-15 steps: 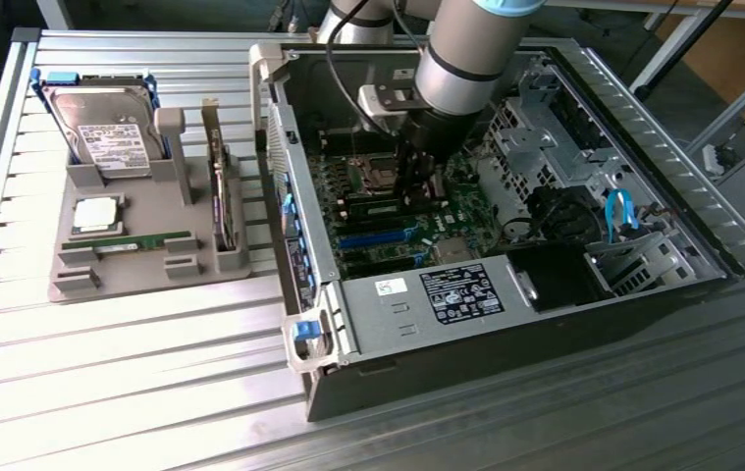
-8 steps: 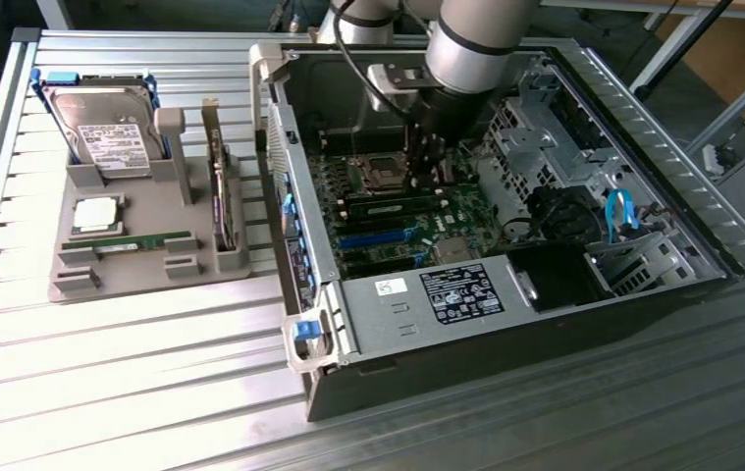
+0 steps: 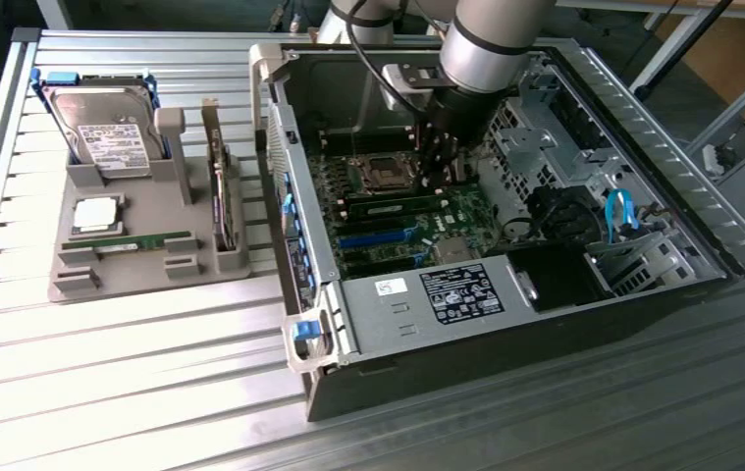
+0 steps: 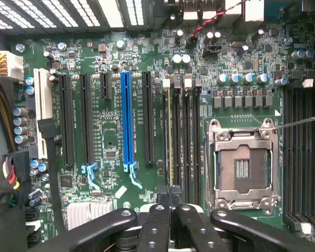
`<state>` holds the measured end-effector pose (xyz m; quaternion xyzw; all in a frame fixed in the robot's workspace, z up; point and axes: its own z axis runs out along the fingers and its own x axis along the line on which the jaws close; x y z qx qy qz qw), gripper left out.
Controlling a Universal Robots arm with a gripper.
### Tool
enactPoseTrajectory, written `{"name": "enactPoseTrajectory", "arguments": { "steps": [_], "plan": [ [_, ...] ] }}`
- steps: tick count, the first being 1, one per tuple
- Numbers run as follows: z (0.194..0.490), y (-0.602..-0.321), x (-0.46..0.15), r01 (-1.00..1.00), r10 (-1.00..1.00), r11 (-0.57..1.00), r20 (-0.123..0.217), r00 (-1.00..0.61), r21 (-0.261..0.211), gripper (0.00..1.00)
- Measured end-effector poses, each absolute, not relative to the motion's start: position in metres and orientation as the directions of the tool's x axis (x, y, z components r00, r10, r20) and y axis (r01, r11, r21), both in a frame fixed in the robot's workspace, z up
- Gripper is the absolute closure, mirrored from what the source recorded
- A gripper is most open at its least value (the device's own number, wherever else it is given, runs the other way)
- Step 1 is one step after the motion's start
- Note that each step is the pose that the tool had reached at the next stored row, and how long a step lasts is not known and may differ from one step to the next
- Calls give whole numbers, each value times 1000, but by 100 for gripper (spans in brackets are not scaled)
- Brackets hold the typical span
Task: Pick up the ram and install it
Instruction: 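Insert the ram into the slot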
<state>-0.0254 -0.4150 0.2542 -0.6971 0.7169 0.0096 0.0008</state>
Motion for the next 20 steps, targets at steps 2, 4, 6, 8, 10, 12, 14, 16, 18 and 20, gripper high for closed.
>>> {"name": "enactPoseTrajectory", "arguments": {
  "steps": [2, 4, 6, 8, 10, 12, 14, 16, 18, 20],
  "plan": [
    [254, -415, -20, -1000, -1000, 28, -14, -28, 14, 91],
    [254, -415, -15, -1000, -1000, 28, -15, -28, 14, 91],
    [254, -415, -12, -1000, -1000, 28, -14, -28, 15, 91],
    [254, -415, -2, -999, -1000, 28, -14, -28, 16, 91],
    [254, -415, 11, -999, -1000, 28, -14, -28, 20, 91],
    [254, -415, 20, -999, -1000, 28, -14, -28, 22, 91],
    [254, -415, 29, -999, -1000, 28, -14, -28, 23, 91],
    [255, -415, 42, -999, -1000, 28, -14, -28, 24, 91],
    [261, -415, 45, -999, -1000, 28, -14, -28, 24, 91],
    [275, -415, 45, -999, -1000, 28, -14, -28, 24, 91]
  ]
}}
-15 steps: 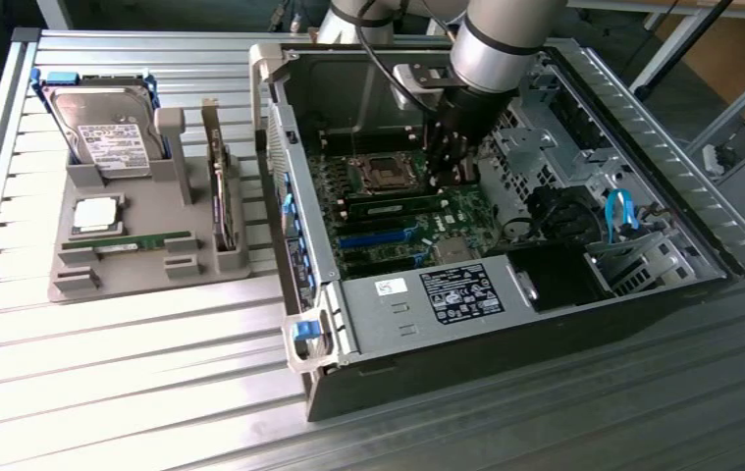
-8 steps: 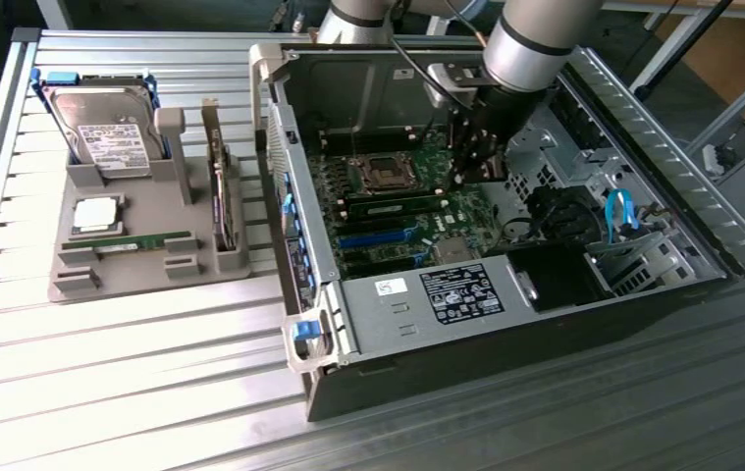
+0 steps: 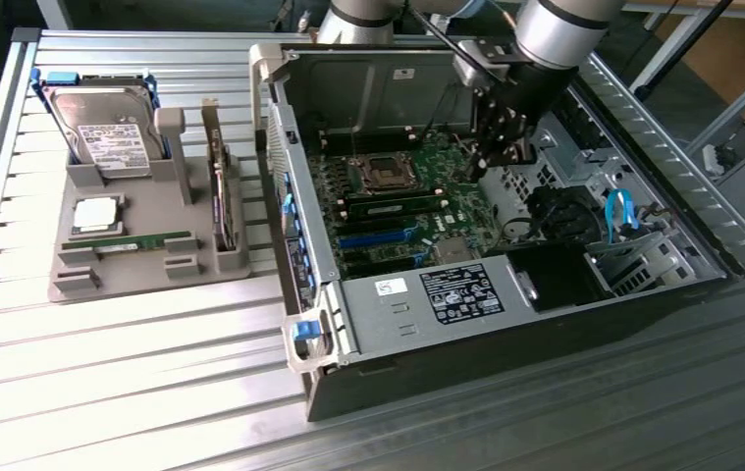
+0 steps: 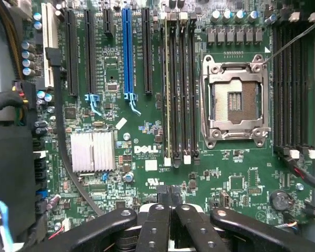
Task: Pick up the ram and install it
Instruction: 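Insert the ram into the slot, then press down the ram until it locks into place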
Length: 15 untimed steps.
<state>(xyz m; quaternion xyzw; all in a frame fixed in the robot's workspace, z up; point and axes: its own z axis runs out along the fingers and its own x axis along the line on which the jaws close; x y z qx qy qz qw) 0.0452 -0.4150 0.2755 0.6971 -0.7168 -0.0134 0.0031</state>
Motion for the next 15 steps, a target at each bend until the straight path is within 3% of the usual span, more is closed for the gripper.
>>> {"name": "enactPoseTrajectory", "arguments": {
  "steps": [2, 15],
  "plan": [
    [291, -415, 45, -999, -1000, 28, -14, -28, 24, 91],
    [281, -415, 37, -999, -1000, 28, -14, -28, 24, 91]
  ]
}}
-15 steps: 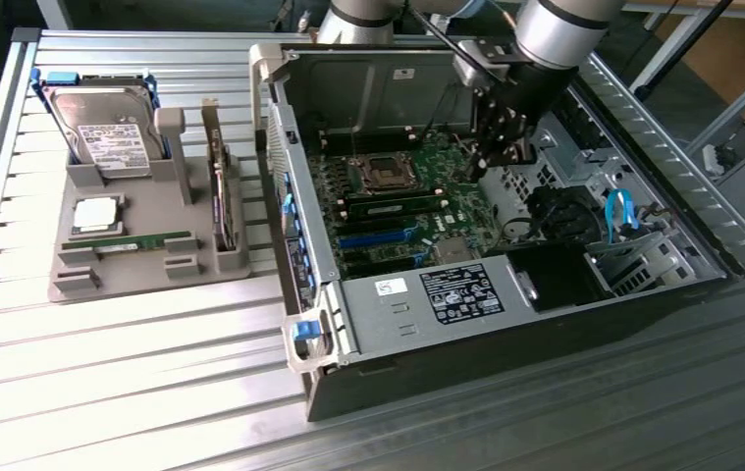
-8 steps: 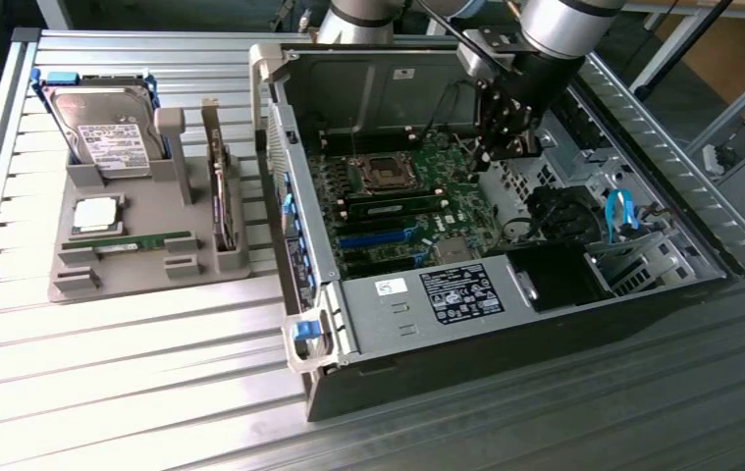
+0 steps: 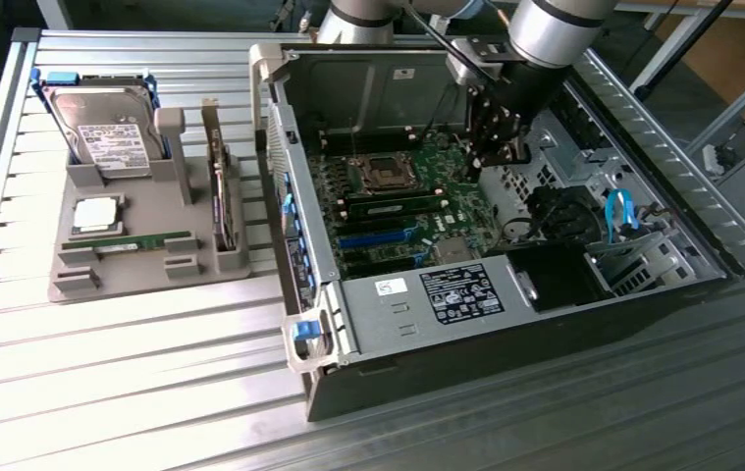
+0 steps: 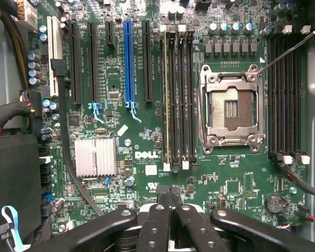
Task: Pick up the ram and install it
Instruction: 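Press down the ram until it locks into place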
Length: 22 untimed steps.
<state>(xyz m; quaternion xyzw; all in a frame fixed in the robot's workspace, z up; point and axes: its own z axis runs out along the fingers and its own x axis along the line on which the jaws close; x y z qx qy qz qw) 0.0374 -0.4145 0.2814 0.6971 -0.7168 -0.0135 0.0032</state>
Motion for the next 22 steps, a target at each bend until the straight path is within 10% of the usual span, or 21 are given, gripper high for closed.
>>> {"name": "enactPoseTrajectory", "arguments": {
  "steps": [22],
  "plan": [
    [248, -414, 16, -999, -1000, 28, -15, -28, 24, 91]
  ]
}}
